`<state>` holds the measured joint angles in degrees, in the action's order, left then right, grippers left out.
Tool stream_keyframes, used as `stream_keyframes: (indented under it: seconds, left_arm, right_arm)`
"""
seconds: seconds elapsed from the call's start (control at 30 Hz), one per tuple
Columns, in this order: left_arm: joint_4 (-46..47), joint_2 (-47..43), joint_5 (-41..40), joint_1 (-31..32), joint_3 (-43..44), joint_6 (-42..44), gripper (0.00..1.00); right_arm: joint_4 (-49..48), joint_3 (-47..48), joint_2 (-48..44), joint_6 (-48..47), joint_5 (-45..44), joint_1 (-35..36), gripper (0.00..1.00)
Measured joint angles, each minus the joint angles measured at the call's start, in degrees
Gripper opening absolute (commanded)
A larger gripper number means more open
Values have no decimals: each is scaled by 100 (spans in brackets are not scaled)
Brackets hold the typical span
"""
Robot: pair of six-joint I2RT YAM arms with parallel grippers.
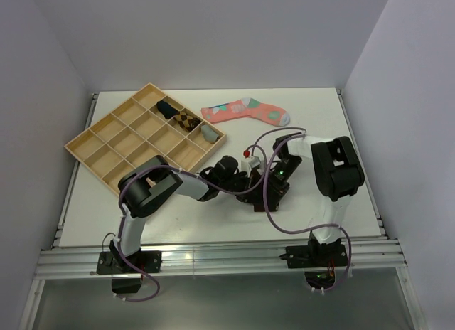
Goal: Roll the socks
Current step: Roll the sock at the center of the board.
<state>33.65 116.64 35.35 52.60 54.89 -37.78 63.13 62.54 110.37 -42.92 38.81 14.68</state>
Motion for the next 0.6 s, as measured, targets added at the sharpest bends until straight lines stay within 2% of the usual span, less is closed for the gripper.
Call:
stream_keyframes:
  seconds: [0.3,0.6]
  left_arm:
    - [-76,-2,-216,107,107,9,0]
    - [-164,26,-120,-136,61,-389,0]
  right_arm:
    - [-931,-726,-1040,868,-514,-31,47]
    - [-1731,-1191,-1952,1084,-769,-149,54]
